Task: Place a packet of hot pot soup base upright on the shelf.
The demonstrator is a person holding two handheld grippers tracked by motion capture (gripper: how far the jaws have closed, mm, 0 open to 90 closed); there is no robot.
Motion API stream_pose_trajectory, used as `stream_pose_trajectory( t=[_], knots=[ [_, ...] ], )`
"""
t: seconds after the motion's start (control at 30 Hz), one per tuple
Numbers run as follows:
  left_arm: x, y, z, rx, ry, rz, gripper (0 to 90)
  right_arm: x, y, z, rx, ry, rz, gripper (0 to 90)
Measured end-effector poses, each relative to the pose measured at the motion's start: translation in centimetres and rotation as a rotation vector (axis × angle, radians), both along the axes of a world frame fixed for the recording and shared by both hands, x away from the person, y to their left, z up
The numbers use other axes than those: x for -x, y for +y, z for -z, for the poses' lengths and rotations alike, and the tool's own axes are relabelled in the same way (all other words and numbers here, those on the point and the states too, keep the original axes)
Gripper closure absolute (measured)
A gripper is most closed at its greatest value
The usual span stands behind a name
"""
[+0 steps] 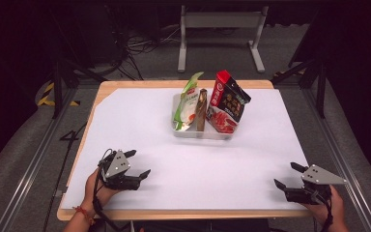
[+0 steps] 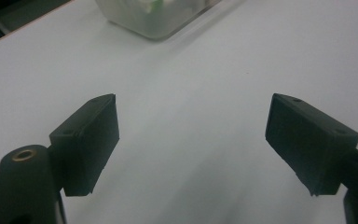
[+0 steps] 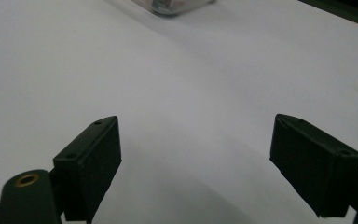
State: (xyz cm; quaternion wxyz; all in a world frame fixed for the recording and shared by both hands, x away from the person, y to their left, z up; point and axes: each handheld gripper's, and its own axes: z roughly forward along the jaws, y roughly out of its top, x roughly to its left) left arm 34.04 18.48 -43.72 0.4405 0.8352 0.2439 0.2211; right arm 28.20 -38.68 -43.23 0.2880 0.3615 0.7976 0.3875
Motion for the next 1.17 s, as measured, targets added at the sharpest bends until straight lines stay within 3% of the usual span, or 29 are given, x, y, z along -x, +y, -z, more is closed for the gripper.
stream_pose_trajectory(
  t=[0.4, 0.73, 1.17],
  knots=[
    [-0.20, -0.11, 0.03, -0.004, 0.000, 0.004, 17.4, -0.07, 0.17, 0.05, -0.008, 0.000, 0.000, 16.0],
    [-0.19, -0.04, -0.03, -0.007, -0.007, -0.010, 17.3, 0.20, 0.72, -0.56, -0.010, -0.028, -0.012, 16.0],
    [-0.27, -0.09, -0.01, -0.009, -0.005, -0.009, 17.3, 0.09, 0.68, -0.46, -0.012, -0.020, 0.000, 16.0]
  ],
)
